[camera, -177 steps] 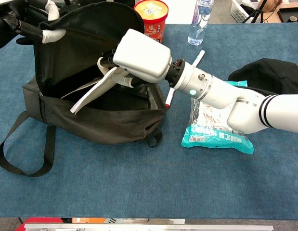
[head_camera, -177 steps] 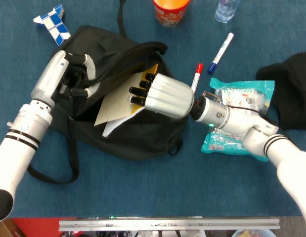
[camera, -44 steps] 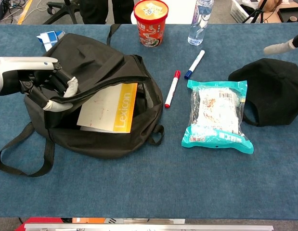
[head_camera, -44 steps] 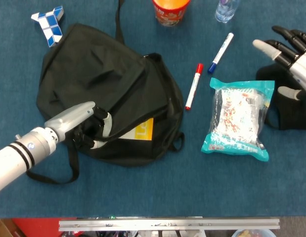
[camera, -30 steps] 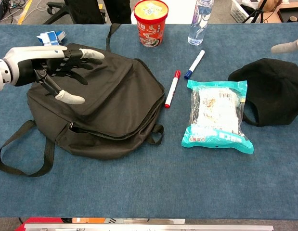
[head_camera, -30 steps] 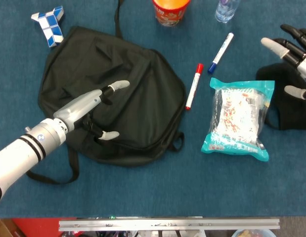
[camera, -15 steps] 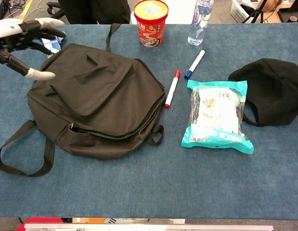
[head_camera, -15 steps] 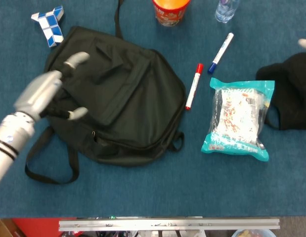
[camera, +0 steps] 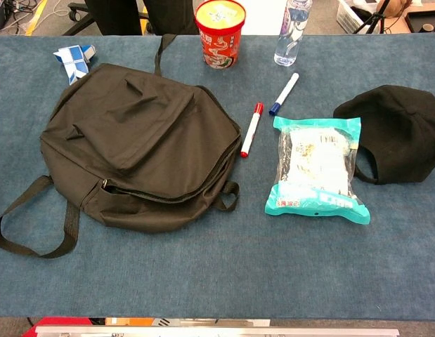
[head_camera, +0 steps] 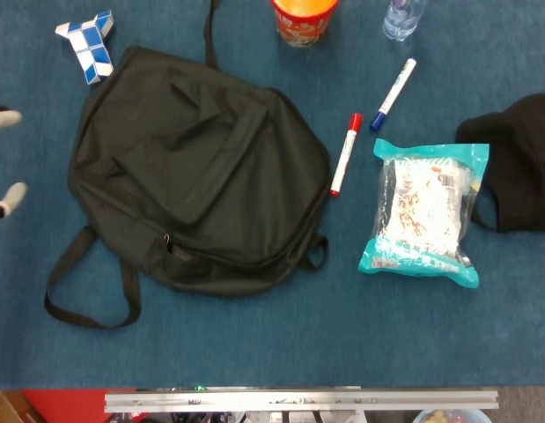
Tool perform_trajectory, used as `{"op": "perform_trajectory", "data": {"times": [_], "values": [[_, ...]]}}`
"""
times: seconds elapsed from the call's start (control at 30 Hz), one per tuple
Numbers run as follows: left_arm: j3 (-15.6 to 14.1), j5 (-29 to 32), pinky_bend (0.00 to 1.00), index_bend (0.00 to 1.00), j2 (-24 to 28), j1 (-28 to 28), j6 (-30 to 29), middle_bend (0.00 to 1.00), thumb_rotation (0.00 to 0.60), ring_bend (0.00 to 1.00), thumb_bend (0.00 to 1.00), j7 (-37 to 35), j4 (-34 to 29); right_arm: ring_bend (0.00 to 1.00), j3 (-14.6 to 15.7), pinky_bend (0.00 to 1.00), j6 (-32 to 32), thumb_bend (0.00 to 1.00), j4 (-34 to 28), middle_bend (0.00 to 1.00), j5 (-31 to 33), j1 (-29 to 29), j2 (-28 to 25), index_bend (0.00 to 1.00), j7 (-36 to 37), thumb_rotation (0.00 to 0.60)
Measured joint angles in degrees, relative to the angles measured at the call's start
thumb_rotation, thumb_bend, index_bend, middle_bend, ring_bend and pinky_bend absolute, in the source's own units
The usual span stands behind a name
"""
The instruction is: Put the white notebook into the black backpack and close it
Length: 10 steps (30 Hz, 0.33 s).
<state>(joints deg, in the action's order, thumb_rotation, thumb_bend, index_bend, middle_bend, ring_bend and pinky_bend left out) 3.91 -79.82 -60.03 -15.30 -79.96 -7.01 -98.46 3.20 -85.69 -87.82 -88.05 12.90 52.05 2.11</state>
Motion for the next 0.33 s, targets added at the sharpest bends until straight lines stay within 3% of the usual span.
{"op": "perform_trajectory", "data": {"times": [0.33], "values": [[-3.2, -3.8, 0.28, 0.26, -1.9, 7.5, -8.8, 0.22, 0.6, 0.16, 0.21, 3.3, 3.7, 0.23, 0.5, 0.36, -2.3, 0.25, 2.2, 0.4, -2.0, -4.1, 1.8, 0.3, 1.4, 0.6]]}}
